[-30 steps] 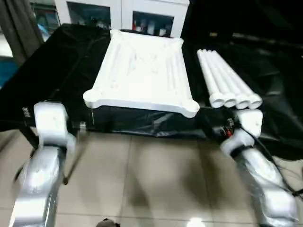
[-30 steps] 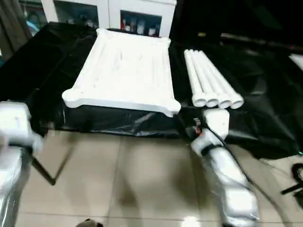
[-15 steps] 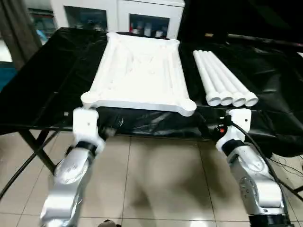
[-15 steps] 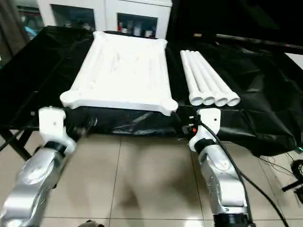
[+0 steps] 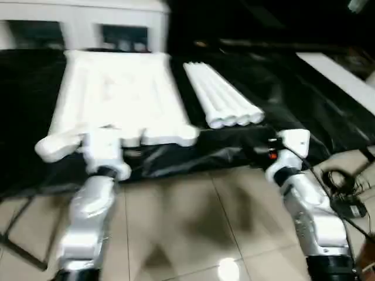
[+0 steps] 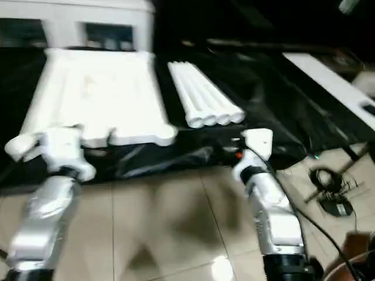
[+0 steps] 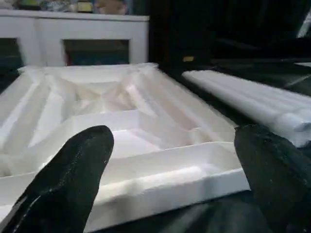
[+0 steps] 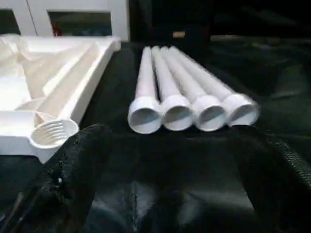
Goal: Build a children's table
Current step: Move to table
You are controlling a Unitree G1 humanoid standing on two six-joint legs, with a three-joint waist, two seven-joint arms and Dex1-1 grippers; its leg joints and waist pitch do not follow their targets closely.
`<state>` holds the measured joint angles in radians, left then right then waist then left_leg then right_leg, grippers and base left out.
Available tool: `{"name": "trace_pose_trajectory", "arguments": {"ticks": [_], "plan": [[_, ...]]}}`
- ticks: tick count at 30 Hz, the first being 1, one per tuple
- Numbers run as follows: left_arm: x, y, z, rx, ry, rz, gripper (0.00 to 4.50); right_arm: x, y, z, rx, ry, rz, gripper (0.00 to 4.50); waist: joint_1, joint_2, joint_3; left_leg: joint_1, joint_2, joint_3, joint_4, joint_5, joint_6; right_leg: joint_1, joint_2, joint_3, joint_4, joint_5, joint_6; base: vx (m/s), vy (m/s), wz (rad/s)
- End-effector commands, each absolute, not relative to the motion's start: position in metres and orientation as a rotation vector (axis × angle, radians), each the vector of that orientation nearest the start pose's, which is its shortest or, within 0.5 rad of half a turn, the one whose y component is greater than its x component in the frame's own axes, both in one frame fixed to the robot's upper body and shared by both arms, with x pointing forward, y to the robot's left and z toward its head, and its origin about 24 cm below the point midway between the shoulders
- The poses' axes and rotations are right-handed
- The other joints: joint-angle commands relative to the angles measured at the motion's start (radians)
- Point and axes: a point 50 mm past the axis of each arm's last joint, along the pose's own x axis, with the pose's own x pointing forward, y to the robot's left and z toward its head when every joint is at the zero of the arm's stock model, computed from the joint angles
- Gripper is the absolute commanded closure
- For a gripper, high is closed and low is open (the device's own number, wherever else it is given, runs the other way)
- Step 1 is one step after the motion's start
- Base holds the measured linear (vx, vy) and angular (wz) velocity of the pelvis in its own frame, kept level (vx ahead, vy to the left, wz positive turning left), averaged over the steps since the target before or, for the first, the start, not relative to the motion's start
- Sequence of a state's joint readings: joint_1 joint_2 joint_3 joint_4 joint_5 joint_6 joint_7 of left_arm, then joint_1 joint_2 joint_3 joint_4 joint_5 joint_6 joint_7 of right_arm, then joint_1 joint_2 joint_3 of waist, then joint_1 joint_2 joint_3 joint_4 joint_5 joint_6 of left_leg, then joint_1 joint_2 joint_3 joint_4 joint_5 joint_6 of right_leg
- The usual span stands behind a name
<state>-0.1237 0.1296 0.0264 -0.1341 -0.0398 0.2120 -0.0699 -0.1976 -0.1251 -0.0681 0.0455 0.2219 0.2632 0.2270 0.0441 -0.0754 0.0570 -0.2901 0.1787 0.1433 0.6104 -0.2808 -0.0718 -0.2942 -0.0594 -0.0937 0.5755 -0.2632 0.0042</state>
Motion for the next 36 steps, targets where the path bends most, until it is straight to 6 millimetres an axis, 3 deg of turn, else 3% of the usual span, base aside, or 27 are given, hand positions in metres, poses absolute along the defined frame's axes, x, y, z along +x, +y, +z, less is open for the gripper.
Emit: {"name": "trace_pose_trajectory", "arguments": {"ticks": [1,3,4,5,6,7,8,9,11,12,13,14,15,18,19,20,21,22,24,27,28,29,30,33,34,35,36], "plan": [[0.275,0.166,0.087,0.101,-0.046,-0.058,0.0,0.292,-0.158,0.07,0.107,0.075,0.245,0.29,-0.016,0.024,-0.062,0.07,0.055,-0.037,-0.119,-0.036,0.171,0.003,-0.02,0.022,-0.022,-0.153,-0.21,0.266,-0.03,0.21],[0.274,0.166,0.086,0.099,-0.045,-0.053,0.0,0.292,-0.157,0.071,0.105,0.073,0.248,0.29,-0.048,0.024,-0.076,0.182,0.097,-0.113,-0.098,0.117,0.348,-0.099,-0.031,0.009,0.054,-0.026,-0.166,0.286,-0.032,0.19],[0.273,0.167,0.086,0.098,-0.045,-0.048,0.0,0.293,-0.156,0.071,0.098,0.074,0.253,0.29,-0.051,0.012,-0.078,0.211,0.1,-0.13,-0.079,0.219,0.461,-0.143,-0.055,0.025,0.078,-0.021,-0.093,0.252,-0.037,0.07],[0.273,0.167,0.086,0.098,-0.046,-0.046,0.0,0.293,-0.156,0.071,0.095,0.074,0.255,0.29,-0.051,0.002,-0.08,0.195,0.077,-0.124,-0.066,0.265,0.473,-0.135,-0.066,0.038,0.072,0.005,-0.078,0.252,-0.037,0.07],[0.273,0.167,0.086,0.099,-0.046,-0.045,0.0,0.293,-0.156,0.071,0.092,0.074,0.257,0.29,-0.007,-0.047,-0.083,0.011,-0.099,-0.011,0.009,0.182,0.387,0.063,-0.072,0.131,0.014,0.111,-0.09,0.197,-0.033,0.07],[0.272,0.168,0.086,0.102,-0.046,-0.034,0.0,0.294,-0.153,0.073,0.066,0.067,0.281,0.29,0.046,-0.057,-0.077,-0.11,-0.108,-0.009,0.137,-0.054,0.285,0.178,-0.187,0.281,-0.054,0.187,-0.305,0.219,0.027,0.31],[0.271,0.169,0.086,0.103,-0.047,-0.03,0.0,0.294,-0.152,0.073,0.048,0.066,0.287,0.29,0.068,-0.044,-0.074,-0.194,-0.055,-0.052,0.166,-0.022,0.275,0.203,-0.228,0.194,-0.03,0.512,-0.248,0.219,0.027,0.31],[0.271,0.17,0.086,0.103,-0.047,-0.025,0.0,0.295,-0.151,0.073,0.032,0.071,0.297,0.29,0.059,-0.042,-0.068,-0.207,-0.044,-0.058,0.165,0.009,0.256,0.192,-0.22,0.154,-0.038,0.59,-0.216,0.251,0.046,0.62],[0.271,0.172,0.087,0.107,-0.048,-0.017,0.0,0.294,-0.146,0.073,0.023,0.066,0.323,0.29,0.056,0.007,-0.062,-0.176,-0.033,-0.049,0.043,0.248,0.29,0.193,-0.12,-0.018,-0.079,0.467,-0.078,0.095,0.007,0.7],[0.27,0.173,0.087,0.108,-0.049,-0.014,0.0,0.294,-0.144,0.073,0.024,0.063,0.33,0.29,0.019,0.072,-0.073,-0.059,-0.03,-0.102,-0.018,0.415,0.41,0.162,0.011,-0.118,0.003,0.199,0.013,-0.024,0.014,0.52],[0.27,0.174,0.088,0.111,-0.049,-0.012,0.0,0.293,-0.143,0.073,0.031,0.061,0.33,0.29,-0.028,0.087,-0.073,0.047,0.0,-0.276,-0.045,0.382,0.666,0.001,0.095,-0.099,0.185,-0.239,0.033,0.12,-0.049,0.21],[0.27,0.174,0.088,0.113,-0.05,-0.01,0.0,0.293,-0.143,0.073,0.041,0.061,0.329,0.29,-0.003,0.074,-0.077,0.079,0.04,-0.325,-0.021,0.346,0.725,-0.079,0.054,-0.019,0.211,-0.299,0.028,0.12,-0.049,0.21],[0.27,0.174,0.088,0.118,-0.051,-0.007,0.0,0.293,-0.143,0.073,0.073,0.068,0.324,0.29,-0.001,0.052,-0.08,0.071,0.083,-0.255,-0.006,0.283,0.551,-0.129,0.018,0.034,0.24,-0.173,0.065,0.235,-0.09,0.31],[0.269,0.174,0.088,0.125,-0.05,-0.01,0.0,0.292,-0.142,0.07,0.081,0.084,0.324,0.29,0.011,0.014,-0.049,-0.01,0.059,-0.174,-0.098,0.063,0.453,-0.131,0.014,0.06,0.231,0.028,0.058,0.168,0.0,0.21],[0.269,0.174,0.088,0.125,-0.05,-0.01,0.0,0.292,-0.142,0.07,0.081,0.084,0.324,0.29,0.023,-0.01,-0.016,-0.051,0.029,-0.083,-0.129,-0.169,0.403,-0.104,-0.001,0.082,0.125,0.081,-0.002,0.13,-0.06,0.15],[0.27,0.173,0.088,0.129,-0.048,-0.016,0.0,0.292,-0.142,0.069,0.079,0.085,0.326,0.29,0.033,-0.058,-0.017,-0.037,-0.051,0.0,-0.046,-0.335,0.291,-0.083,-0.049,0.169,-0.044,-0.234,0.012,0.13,-0.06,0.15],[0.27,0.172,0.088,0.133,-0.048,-0.022,0.0,0.292,-0.142,0.069,0.078,0.087,0.327,0.29,0.047,-0.068,-0.022,0.006,-0.098,0.014,0.095,-0.269,0.237,-0.082,-0.098,0.234,-0.122,-0.613,0.031,0.157,-0.146,0.43],[0.27,0.17,0.088,0.142,-0.048,-0.037,0.0,0.291,-0.143,0.068,0.076,0.091,0.323,0.29,0.06,-0.048,-0.027,0.005,-0.093,-0.005,0.138,-0.161,0.158,-0.036,-0.138,0.295,-0.144,-0.968,-0.04,0.17,-0.146,0.33],[0.271,0.169,0.088,0.146,-0.05,-0.055,0.0,0.29,-0.145,0.067,0.078,0.095,0.315,0.29,0.069,-0.039,-0.033,-0.051,-0.089,-0.05,0.135,-0.091,0.084,0.043,-0.128,0.292,-0.096,-0.867,-0.113,0.163,-0.098,0.21],[0.272,0.167,0.088,0.152,-0.046,-0.073,0.0,0.288,-0.148,0.067,0.087,0.09,0.299,0.29,0.072,0.0,-0.034,-0.06,-0.055,-0.078,0.084,-0.057,0.06,0.067,-0.111,0.256,-0.091,-0.545,-0.28,0.165,0.041,0.09],[0.273,0.164,0.088,0.154,-0.041,-0.102,0.0,0.284,-0.152,0.068,0.106,0.078,0.278,0.29,0.054,0.062,-0.043,-0.021,-0.011,-0.073,-0.053,-0.007,0.04,0.034,-0.016,0.141,-0.052,-0.353,-0.249,0.164,0.14,0.05],[0.274,0.162,0.087,0.158,-0.04,-0.124,0.0,0.281,-0.155,0.068,0.111,0.077,0.264,0.29,-0.003,0.09,-0.058,0.129,0.086,-0.188,-0.112,-0.087,0.098,-0.128,0.026,0.056,0.111,-0.219,-0.131,0.164,0.14,0.05],[0.274,0.16,0.087,0.157,-0.041,-0.138,0.0,0.28,-0.156,0.067,0.108,0.08,0.257,0.29,-0.007,0.08,-0.075,0.161,0.102,-0.213,-0.09,-0.064,0.181,-0.173,0.007,0.036,0.167,-0.122,-0.035,0.218,0.151,0.17],[0.273,0.153,0.087,0.132,-0.037,-0.205,0.0,0.276,-0.161,0.065,0.102,0.086,0.243,0.29,-0.011,0.083,-0.072,0.111,0.024,-0.145,-0.063,0.42,0.237,-0.214,0.006,0.005,0.168,0.067,0.041,0.191,0.132,0.12],[0.27,0.146,0.084,0.114,-0.023,-0.278,0.0,0.273,-0.164,0.066,0.096,0.085,0.247,0.29,-0.024,0.059,-0.079,0.114,-0.021,-0.104,-0.028,0.695,0.252,-0.224,-0.011,0.02,0.1,0.238,-0.001,0.165,0.068,0.08],[0.268,0.142,0.083,0.109,-0.007,-0.319,0.0,0.272,-0.165,0.067,0.086,0.083,0.263,0.29,-0.039,0.006,-0.09,0.1,-0.11,-0.054,0.026,0.709,0.203,-0.172,-0.043,0.06,0.016,0.451,-0.077,0.165,0.068,0.08],[0.267,0.139,0.081,0.107,0.004,-0.347,0.0,0.271,-0.166,0.068,0.078,0.082,0.275,0.29,-0.017,-0.025,-0.09,0.03,-0.141,-0.036,0.046,0.545,0.187,-0.081,-0.081,0.122,0.004,0.506,-0.093,0.065,0.015,0.12]]}}
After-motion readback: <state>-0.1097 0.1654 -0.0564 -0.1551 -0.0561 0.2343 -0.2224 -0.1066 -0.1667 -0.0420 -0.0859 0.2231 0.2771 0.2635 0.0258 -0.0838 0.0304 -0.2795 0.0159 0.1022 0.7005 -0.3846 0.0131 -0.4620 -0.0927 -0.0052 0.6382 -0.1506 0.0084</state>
